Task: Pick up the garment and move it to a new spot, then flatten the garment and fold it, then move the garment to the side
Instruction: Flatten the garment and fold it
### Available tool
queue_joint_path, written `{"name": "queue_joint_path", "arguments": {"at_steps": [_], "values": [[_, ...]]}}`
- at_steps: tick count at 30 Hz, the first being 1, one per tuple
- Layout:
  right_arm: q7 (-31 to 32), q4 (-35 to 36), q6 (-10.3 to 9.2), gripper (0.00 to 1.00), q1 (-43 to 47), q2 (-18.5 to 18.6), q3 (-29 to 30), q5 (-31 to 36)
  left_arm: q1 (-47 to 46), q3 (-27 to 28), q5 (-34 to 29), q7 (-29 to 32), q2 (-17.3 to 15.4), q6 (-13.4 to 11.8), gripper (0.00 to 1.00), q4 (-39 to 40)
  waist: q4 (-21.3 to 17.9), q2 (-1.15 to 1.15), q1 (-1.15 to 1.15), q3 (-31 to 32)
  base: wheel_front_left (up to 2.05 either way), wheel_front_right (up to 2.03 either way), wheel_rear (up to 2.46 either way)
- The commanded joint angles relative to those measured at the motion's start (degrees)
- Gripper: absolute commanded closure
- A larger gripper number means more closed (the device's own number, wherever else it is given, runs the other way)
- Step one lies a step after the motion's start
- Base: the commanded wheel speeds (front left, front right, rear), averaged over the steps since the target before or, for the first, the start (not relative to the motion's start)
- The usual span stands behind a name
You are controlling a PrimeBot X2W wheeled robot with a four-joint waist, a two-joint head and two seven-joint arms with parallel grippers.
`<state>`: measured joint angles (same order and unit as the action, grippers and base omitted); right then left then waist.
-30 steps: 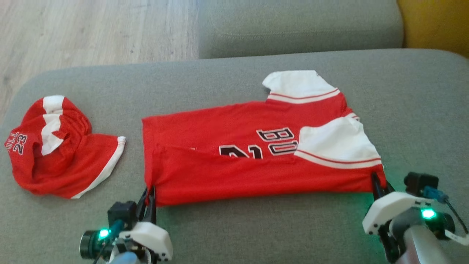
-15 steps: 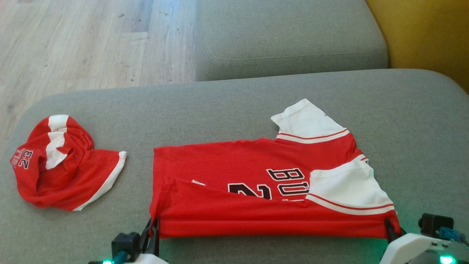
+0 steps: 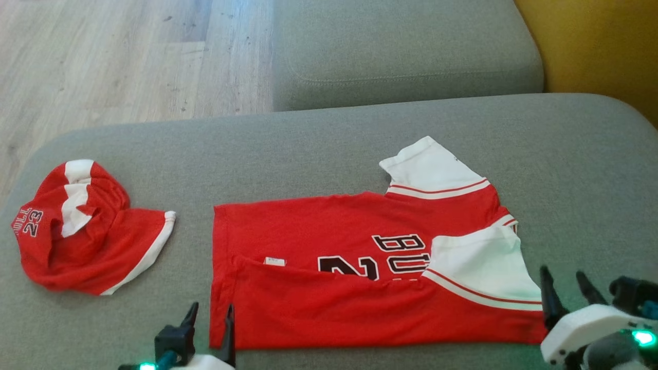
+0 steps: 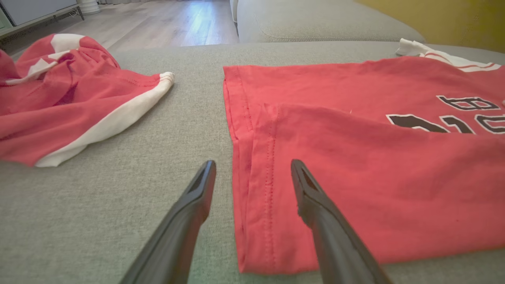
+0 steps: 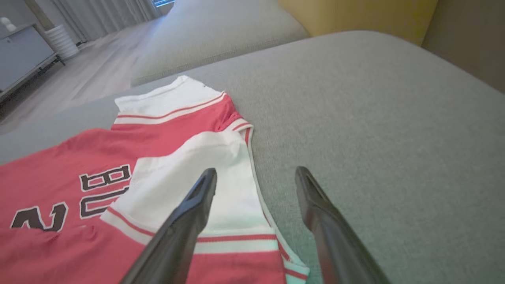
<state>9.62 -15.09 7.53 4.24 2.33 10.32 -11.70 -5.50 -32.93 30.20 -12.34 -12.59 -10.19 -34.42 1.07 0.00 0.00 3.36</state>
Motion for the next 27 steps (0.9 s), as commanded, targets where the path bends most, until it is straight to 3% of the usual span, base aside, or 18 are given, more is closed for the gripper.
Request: {"name": "queue_joint_path", "arguments": {"at_steps": [1,7,13,17,23,27], "values": [[-1.06,2.87,-0.04,0.0,-2.84,0.61,-1.35,-0.2,-2.96,2.46,-0.16,-0.56,-1.4,-0.47,0.0,2.09,-0.07,0.0,0.0,-0.31,0.0,0.0,0.0],[-3.87,7.04,-0.04,0.0,-6.65,0.58,-1.05,0.25,-5.79,4.89,0.56,-1.39,-2.57,-0.74,0.0,5.91,-0.43,0.0,0.0,-2.11,0.0,0.0,0.0],[-4.42,9.43,-0.04,0.0,-12.2,0.59,-1.3,2.1,-13.03,5.36,0.73,1.7,-4.51,1.41,0.0,7.49,-0.74,0.0,0.0,-6.61,0.0,0.0,0.0],[-3.91,10.65,-0.04,0.0,-16.53,1.07,-2.83,3.49,-20.45,4.55,1.76,7.31,-5.92,6.14,0.0,6.06,-1.46,0.0,0.0,-11.07,0.0,0.0,0.0],[-3.34,11.51,-0.04,0.0,-24.03,1.9,-5.76,4.57,-32.98,3.25,4.08,20.47,-9.93,14.3,0.0,-0.42,-3.45,0.0,0.0,-16.99,0.0,0.0,0.0],[-3.54,10.68,-0.04,0.0,-27.63,2.11,-7.54,4.9,-38.16,1.7,6.32,29.23,-12.31,16.78,0.0,-4.83,-4.96,0.0,0.0,-19.02,0.0,0.0,0.0]]}}
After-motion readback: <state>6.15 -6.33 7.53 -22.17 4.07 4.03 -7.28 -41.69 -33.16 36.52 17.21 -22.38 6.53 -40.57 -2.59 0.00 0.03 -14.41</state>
